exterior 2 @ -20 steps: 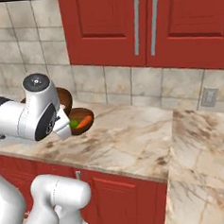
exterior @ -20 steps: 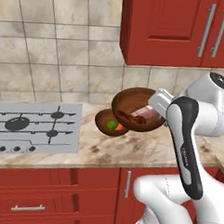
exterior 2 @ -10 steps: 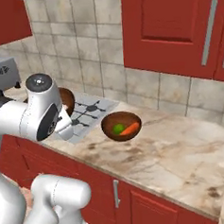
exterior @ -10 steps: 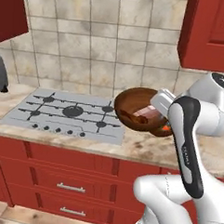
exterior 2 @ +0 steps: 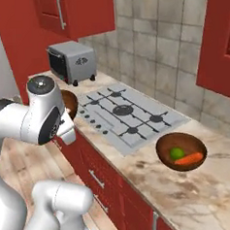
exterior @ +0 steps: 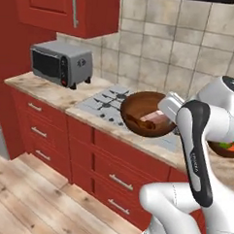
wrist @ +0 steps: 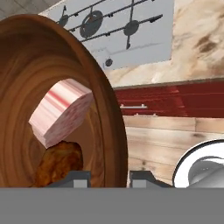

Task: Place the bowl with the carrot and lime on the second highest shelf of the fridge. Place the bowl with the steak and chicken drumstick on the top shelf of the fridge.

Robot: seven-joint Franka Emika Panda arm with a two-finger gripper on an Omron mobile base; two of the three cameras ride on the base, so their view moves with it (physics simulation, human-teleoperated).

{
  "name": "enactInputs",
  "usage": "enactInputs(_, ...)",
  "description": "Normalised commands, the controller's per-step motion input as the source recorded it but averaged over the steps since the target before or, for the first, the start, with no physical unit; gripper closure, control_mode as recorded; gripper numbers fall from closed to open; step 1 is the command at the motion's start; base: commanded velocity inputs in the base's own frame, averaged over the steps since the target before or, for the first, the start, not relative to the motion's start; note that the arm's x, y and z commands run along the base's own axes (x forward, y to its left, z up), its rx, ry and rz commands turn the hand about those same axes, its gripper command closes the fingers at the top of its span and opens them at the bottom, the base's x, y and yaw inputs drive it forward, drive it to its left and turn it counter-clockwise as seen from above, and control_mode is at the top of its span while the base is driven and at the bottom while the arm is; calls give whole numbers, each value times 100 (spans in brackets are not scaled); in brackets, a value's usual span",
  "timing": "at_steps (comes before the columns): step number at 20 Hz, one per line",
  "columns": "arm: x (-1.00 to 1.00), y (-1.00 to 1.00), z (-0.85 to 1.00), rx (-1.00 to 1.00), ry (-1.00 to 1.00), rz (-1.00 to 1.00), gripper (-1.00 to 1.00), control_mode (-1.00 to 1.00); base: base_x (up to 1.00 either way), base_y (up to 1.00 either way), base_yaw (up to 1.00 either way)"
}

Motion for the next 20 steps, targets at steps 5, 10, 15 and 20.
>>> enactInputs(5,0,0,0,0,0,0,100,100,3,49,65)
enactInputs(10,0,0,0,0,0,0,100,100,45,82,51)
enactInputs(15,0,0,0,0,0,0,100,100,96,49,41)
enactInputs(20,0,0,0,0,0,0,100,100,100,12,35)
